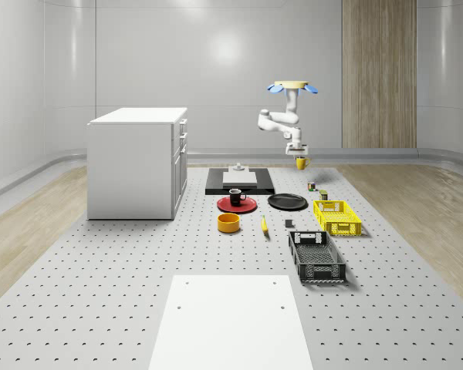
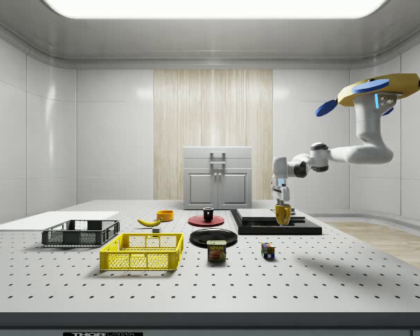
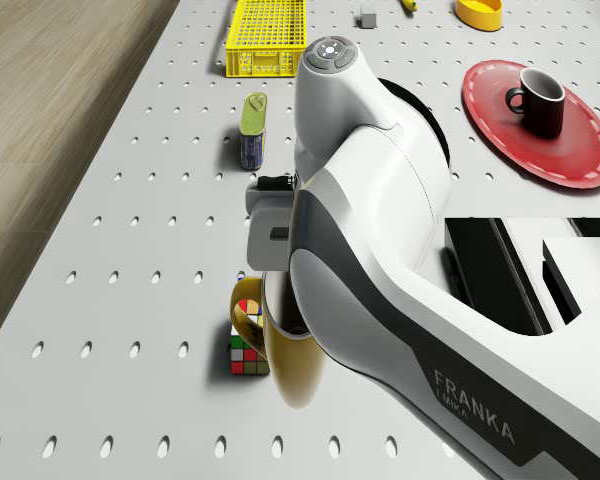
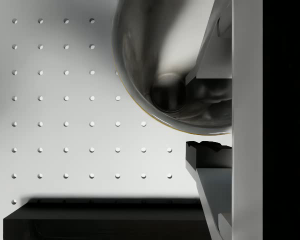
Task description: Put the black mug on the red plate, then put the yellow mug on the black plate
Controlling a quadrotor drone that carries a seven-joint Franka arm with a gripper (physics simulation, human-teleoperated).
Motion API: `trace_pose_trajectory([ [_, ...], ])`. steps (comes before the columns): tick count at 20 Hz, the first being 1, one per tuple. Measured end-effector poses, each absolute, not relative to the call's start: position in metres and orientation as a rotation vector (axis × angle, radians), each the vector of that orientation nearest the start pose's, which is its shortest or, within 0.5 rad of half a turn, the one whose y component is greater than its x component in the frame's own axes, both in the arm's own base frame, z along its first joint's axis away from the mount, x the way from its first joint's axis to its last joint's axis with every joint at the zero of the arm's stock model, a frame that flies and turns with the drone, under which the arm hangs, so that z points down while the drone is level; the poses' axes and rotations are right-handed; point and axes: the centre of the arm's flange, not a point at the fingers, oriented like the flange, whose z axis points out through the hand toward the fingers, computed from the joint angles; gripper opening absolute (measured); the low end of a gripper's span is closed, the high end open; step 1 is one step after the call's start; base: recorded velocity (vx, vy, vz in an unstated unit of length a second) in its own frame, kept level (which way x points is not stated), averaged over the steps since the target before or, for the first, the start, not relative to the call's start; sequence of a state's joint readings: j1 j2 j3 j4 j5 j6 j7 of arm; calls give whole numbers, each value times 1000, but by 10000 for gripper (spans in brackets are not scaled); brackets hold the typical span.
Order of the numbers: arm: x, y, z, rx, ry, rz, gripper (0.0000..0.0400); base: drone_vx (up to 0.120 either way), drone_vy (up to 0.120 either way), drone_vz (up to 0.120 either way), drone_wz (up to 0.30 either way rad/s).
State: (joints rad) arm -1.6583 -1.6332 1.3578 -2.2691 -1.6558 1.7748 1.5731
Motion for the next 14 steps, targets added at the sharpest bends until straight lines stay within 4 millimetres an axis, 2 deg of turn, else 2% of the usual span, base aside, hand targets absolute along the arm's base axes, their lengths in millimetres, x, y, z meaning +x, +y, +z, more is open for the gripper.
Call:
trace_pose_trajectory([
  [14,492,38,522,3,-4,786,110,120,-120,0,0],
])
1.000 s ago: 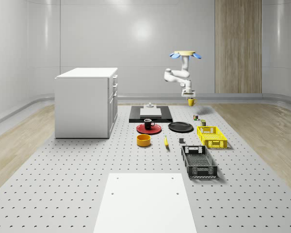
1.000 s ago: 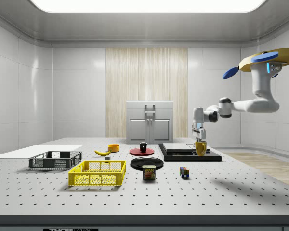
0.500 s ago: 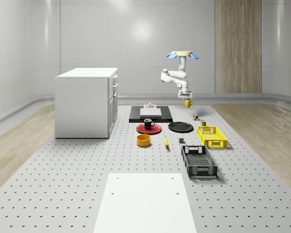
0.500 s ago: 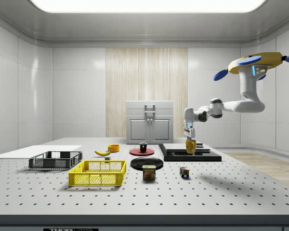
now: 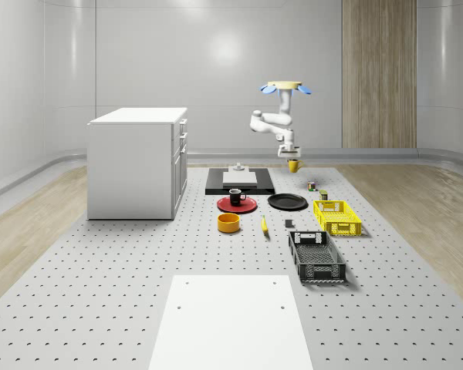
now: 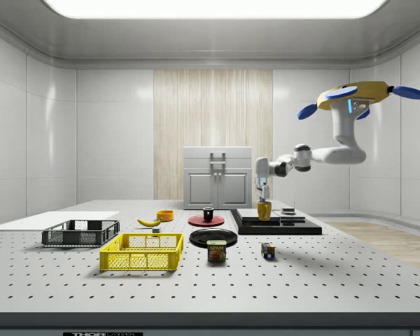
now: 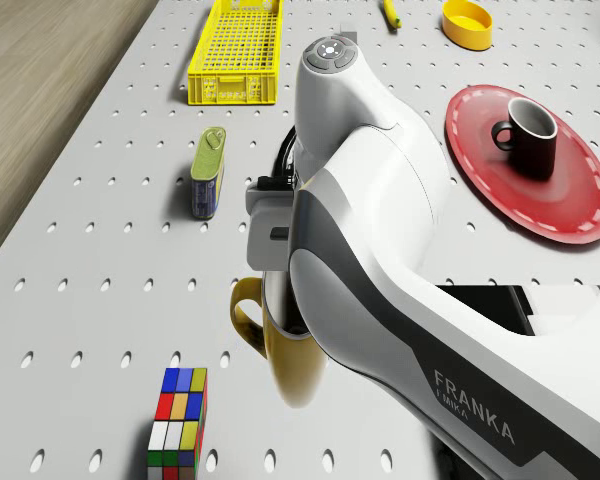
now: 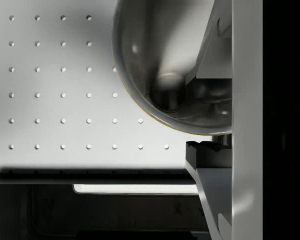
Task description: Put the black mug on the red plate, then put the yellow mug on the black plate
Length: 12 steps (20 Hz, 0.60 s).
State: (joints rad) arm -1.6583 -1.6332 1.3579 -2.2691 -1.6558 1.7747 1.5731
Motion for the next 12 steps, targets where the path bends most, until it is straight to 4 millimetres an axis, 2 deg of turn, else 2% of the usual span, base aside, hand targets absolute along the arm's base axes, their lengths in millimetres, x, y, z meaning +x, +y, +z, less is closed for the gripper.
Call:
trace_pose_trajectory([
  [12,492,38,522,3,-4,786,110,120,-120,0,0],
])
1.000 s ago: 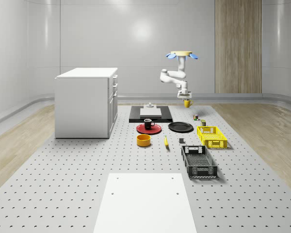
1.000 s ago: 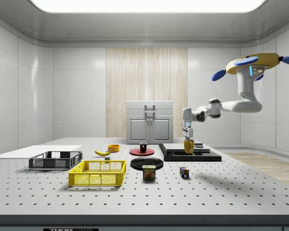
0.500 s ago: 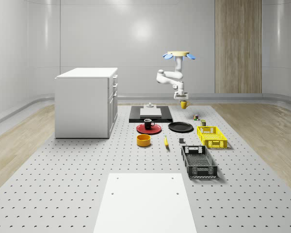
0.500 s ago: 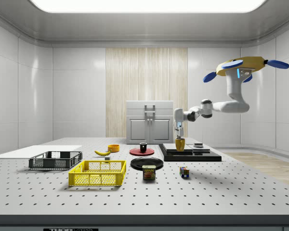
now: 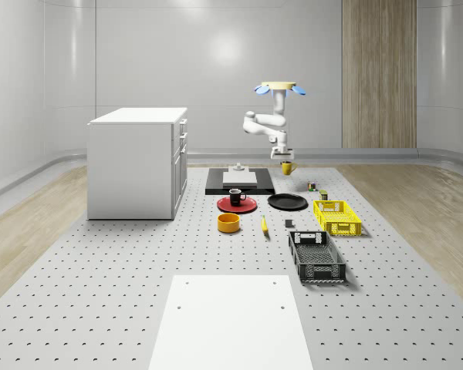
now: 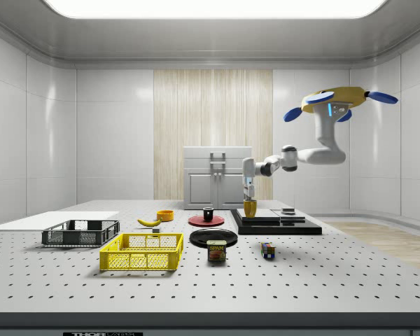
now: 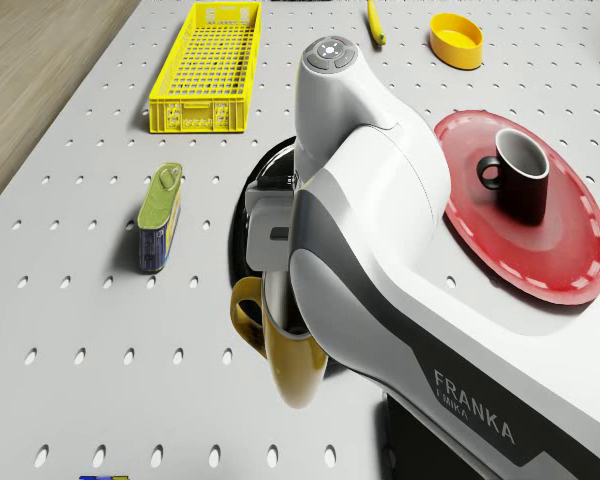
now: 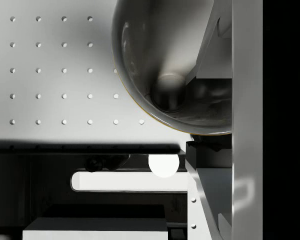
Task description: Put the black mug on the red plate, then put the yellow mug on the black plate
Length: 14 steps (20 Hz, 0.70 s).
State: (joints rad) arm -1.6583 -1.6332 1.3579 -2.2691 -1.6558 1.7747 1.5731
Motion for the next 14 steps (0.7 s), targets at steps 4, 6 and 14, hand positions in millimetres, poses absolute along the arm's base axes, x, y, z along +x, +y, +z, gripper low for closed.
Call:
trace_pose_trajectory([
  [4,492,38,522,3,-4,786,110,120,-50,0,0],
  [6,492,38,522,3,-4,786,110,120,0,-40,0],
  [14,492,38,522,3,-4,786,110,120,0,-120,0],
])
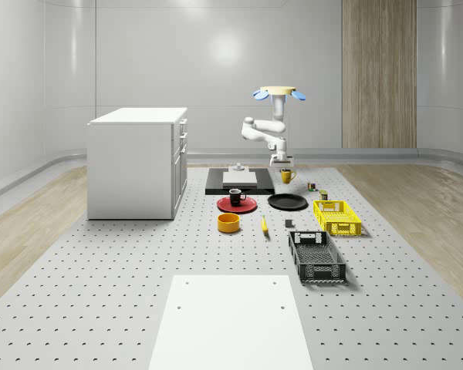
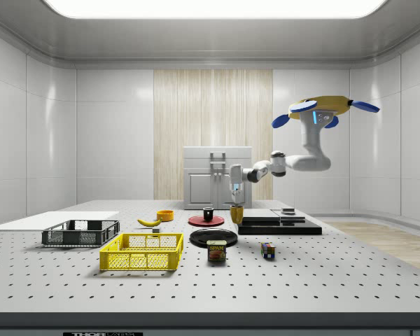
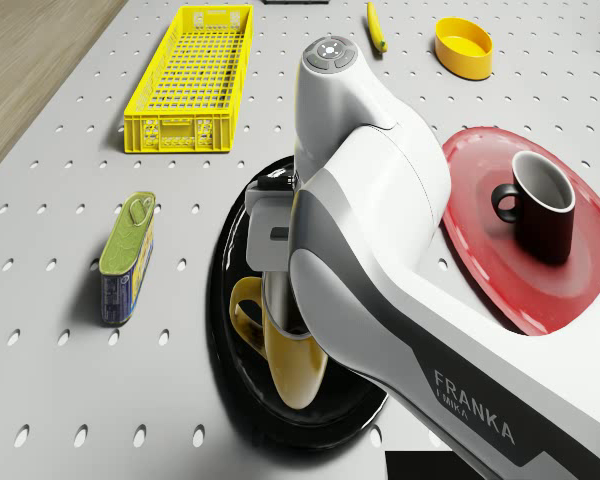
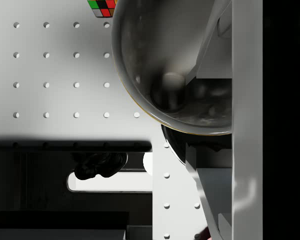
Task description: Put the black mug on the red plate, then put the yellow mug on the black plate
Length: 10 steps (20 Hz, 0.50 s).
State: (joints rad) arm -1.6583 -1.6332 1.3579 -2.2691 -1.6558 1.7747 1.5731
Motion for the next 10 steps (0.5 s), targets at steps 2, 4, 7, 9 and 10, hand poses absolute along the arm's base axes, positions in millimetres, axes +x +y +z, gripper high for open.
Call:
trace_pose_trajectory([
  [2,492,38,522,3,-4,786,110,120,0,-40,0],
  [4,492,38,522,3,-4,786,110,120,-100,0,0],
  [7,492,38,522,3,-4,786,110,120,-53,0,0],
  [9,492,38,522,3,-4,786,110,120,0,0,0],
  [10,492,38,522,3,-4,786,110,120,0,0,0],
])
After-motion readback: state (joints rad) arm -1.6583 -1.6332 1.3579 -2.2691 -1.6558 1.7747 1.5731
